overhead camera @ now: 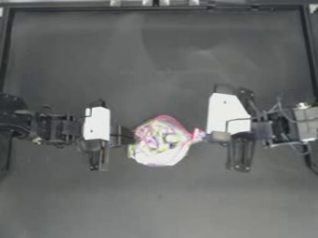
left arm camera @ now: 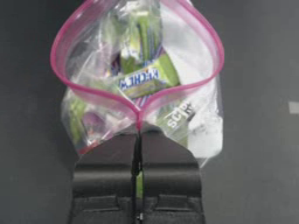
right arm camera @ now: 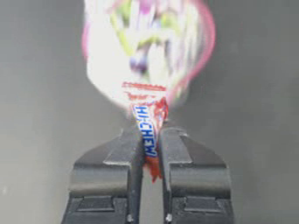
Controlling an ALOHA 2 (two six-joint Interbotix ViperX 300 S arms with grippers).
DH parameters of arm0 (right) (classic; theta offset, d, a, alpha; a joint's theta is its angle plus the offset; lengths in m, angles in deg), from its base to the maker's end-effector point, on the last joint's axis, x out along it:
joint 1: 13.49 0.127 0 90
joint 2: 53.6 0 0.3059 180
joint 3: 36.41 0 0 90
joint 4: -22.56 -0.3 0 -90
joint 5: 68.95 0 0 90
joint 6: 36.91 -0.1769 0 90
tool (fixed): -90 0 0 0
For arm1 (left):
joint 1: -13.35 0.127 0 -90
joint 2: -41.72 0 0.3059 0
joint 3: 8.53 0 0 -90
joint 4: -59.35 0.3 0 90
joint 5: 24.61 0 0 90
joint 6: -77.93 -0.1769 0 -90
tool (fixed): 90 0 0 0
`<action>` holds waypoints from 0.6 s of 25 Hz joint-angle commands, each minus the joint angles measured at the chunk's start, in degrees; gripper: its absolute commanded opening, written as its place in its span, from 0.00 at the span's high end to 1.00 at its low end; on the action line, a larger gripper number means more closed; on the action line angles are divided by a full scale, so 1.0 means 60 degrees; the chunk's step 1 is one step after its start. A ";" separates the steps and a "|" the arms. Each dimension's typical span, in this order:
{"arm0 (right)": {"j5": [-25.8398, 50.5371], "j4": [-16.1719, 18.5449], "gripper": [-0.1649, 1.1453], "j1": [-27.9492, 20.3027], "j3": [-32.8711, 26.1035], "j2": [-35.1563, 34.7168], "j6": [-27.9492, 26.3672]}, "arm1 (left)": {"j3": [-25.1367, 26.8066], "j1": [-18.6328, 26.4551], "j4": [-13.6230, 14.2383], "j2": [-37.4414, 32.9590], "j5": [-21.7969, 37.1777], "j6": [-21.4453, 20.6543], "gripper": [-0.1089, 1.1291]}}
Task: Put candy in bag
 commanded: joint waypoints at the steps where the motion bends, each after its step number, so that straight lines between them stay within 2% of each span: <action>1: -0.0410 0.0234 0.55 -0.0029 -0.0513 -0.0322 0.0015 | -0.0249 0.0015 0.0059 -0.0044 -0.0073 -0.0015 0.89; 8: -0.1333 0.0469 0.55 -0.0234 -0.1011 -0.1421 0.0015 | -0.0278 0.0015 0.0103 -0.0029 -0.0044 -0.0015 0.89; 15: -0.1846 0.0454 0.55 -0.0352 -0.1304 -0.2388 0.0015 | -0.0234 0.0015 0.0103 -0.0059 -0.0044 -0.0015 0.89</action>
